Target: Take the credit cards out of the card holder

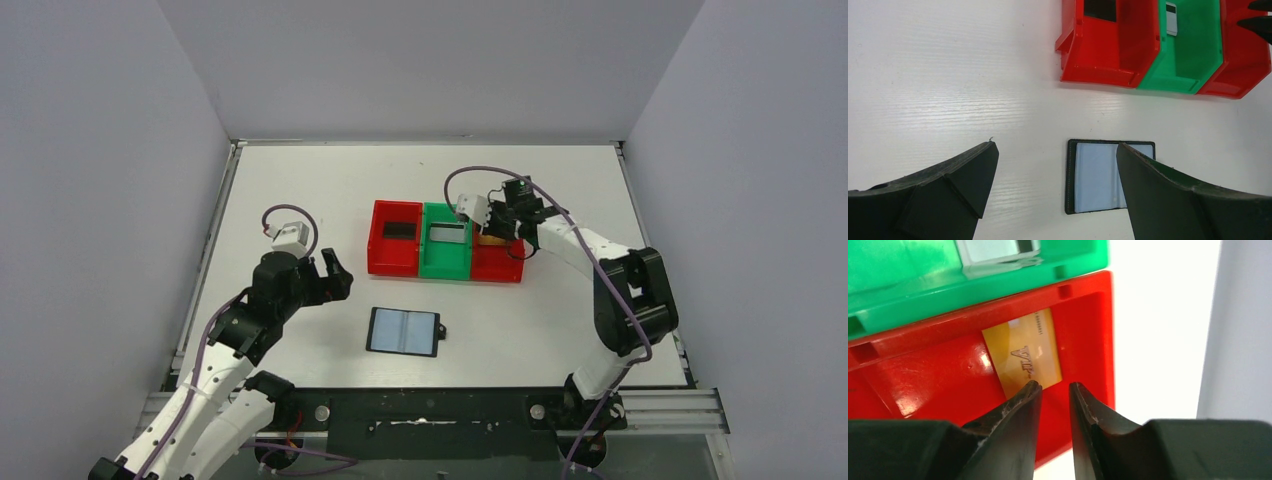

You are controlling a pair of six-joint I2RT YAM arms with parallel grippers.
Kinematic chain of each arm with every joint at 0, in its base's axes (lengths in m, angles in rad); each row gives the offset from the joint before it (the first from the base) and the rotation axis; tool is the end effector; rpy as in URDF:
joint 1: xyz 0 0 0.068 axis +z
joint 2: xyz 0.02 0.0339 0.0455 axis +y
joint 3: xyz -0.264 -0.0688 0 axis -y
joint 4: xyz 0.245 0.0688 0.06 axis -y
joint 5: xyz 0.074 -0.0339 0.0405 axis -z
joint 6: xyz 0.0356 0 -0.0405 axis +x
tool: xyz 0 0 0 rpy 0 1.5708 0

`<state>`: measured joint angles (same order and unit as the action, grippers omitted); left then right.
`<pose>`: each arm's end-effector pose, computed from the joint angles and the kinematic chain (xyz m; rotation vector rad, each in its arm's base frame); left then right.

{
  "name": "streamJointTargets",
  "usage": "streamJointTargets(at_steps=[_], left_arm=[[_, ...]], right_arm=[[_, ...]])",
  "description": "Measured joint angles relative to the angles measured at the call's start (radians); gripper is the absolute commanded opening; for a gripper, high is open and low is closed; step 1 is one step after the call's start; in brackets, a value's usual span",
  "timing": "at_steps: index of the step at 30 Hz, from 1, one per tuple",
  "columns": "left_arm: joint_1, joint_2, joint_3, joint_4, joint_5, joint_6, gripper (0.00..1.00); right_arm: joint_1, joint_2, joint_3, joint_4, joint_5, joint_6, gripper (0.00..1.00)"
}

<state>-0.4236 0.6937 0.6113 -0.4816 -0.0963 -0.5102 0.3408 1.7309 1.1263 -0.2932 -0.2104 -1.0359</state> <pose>0.1460 -0.0621 0.2634 -0.1510 2.1595 -0.4433 0.3421 0.1292 0.1991 -1.6199 1.8274 -0.0485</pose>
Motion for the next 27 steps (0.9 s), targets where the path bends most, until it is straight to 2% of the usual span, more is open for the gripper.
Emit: streamJointTargets(at_steps=[2, 5, 7, 12, 15, 20, 23, 27], left_arm=[[0.000, 0.001, 0.000, 0.000, 0.000, 0.000, 0.91], [0.000, 0.000, 0.000, 0.001, 0.001, 0.000, 0.91], [0.001, 0.001, 0.000, 0.000, 0.003, 0.000, 0.91], [0.006, 0.002, 0.000, 0.000, 0.004, 0.000, 0.91], [0.008, 0.001, 0.000, 0.000, -0.002, 0.000, 0.91], [0.014, -0.006, 0.000, -0.004, -0.039, -0.004, 0.91], [0.015, -0.019, 0.000, -0.013, -0.079, -0.012, 0.92], [0.019, -0.030, 0.000, -0.022, -0.135, -0.036, 0.92]], right_arm=[[-0.001, -0.055, -0.022, 0.029, -0.007, 0.045, 0.40], [-0.001, -0.180, -0.085, 0.093, -0.023, 0.155, 0.43], [0.003, -0.298, -0.139, 0.152, -0.027, 0.281, 0.49], [0.074, -0.549, -0.220, 0.276, 0.071, 0.692, 0.56], [0.146, -0.638, -0.225, 0.282, 0.151, 1.016, 0.57], [0.247, -0.658, -0.259, 0.231, 0.227, 1.464, 0.60], [0.419, -0.629, -0.329, 0.163, 0.371, 1.670, 0.62], [0.647, -0.528, -0.332, 0.026, 0.557, 1.889, 0.67]])
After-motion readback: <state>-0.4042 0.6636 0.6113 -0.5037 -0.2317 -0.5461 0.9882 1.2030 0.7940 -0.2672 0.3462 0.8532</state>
